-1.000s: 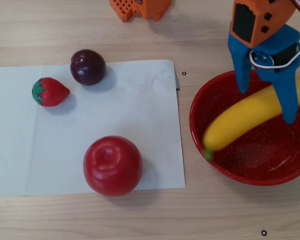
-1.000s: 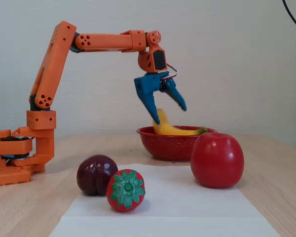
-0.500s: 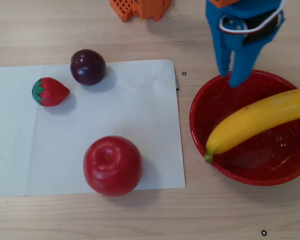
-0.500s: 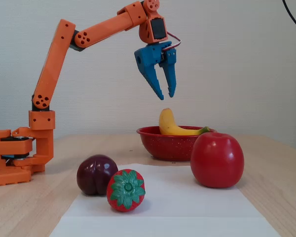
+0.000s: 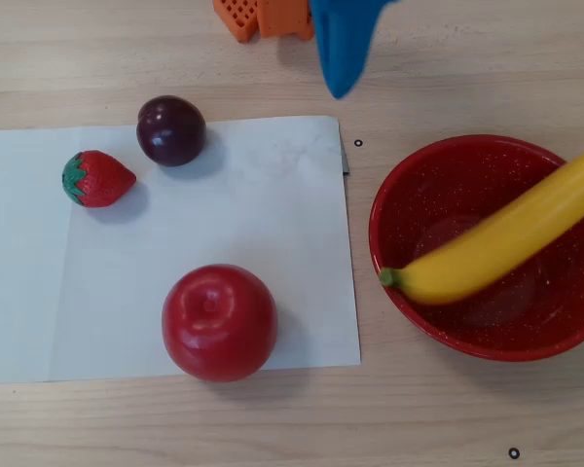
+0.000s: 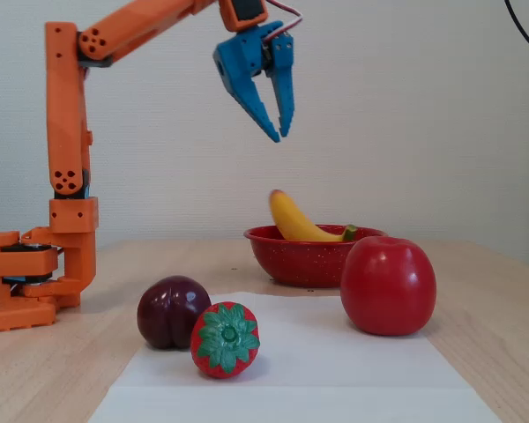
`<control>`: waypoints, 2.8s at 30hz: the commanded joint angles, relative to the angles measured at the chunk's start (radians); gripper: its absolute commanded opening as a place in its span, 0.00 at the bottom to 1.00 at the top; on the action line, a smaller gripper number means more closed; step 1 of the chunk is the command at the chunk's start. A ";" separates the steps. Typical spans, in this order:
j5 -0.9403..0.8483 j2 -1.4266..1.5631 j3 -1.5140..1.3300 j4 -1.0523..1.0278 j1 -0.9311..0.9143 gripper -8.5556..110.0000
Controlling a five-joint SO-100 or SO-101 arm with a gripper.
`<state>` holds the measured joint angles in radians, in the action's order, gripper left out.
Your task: Grasp the banana and put it in the red bowl
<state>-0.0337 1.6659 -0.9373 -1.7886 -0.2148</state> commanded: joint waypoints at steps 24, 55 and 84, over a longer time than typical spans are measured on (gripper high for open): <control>0.054 1.137 -1.200 0.505 0.187 0.07; -0.077 1.628 -2.203 1.170 0.175 0.07; -0.160 1.626 -2.203 0.867 0.183 0.08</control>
<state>-0.1764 3.2750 -3.1263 -0.9219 -0.0291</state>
